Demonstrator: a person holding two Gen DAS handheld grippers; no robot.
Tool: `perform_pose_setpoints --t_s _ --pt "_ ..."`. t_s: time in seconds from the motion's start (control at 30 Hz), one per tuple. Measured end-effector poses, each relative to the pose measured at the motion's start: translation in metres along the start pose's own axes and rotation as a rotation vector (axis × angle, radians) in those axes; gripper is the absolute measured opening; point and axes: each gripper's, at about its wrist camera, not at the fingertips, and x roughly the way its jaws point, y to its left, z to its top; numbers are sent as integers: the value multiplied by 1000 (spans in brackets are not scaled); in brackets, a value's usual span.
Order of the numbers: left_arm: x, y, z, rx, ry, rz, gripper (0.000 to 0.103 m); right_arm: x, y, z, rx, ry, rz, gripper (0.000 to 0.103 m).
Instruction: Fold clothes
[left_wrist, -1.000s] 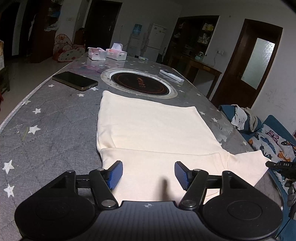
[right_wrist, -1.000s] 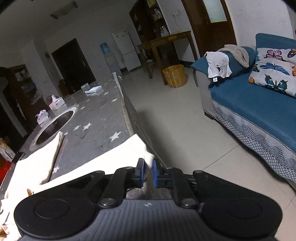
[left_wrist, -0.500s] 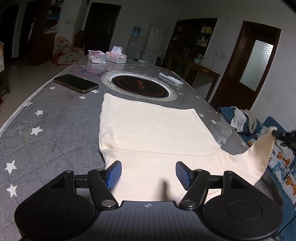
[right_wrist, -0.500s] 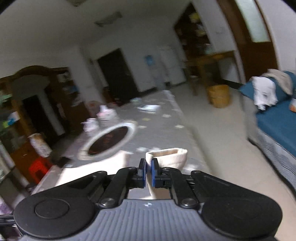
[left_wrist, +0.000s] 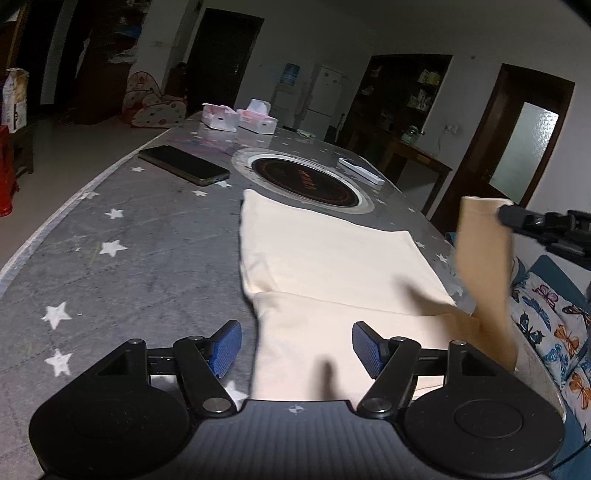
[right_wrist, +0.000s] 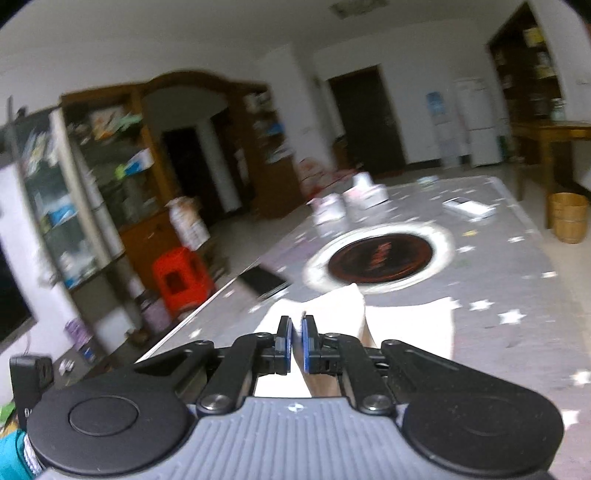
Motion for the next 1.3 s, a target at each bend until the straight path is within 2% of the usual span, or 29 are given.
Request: perform_pose_setpoints --t_s 0.33,0.53,0.67,0.77,0.83,0.97,1.1,1.17,1.3 --pt "-6 16 -4 -32 -3 26 70 57 64 -47 -128 201 136 7" --pt "-7 16 -1 -25 -5 21 70 48 69 -54 -150 226 164 18" --pt "-6 9 1 -8 -12 -4 69 27 49 -53 -146 215 121 21" --pt "-5 0 2 22 -14 -37 66 8 23 -59 -112 217 40 22" --pt "-3 -9 3 49 -14 -62 60 -2 5 -64 -76 218 -12 22" --pt "8 -25 4 103 -1 -91 60 -27 -33 -74 -1 210 -127 22" --pt "26 -38 3 147 28 -93 57 -42 -56 -78 45 185 -188 22" --pt "34 -44 2 166 46 -83 52 -43 -64 -74 63 169 -207 22" --pt "46 -49 -3 194 74 -59 28 -41 -75 -72 90 152 -217 22"
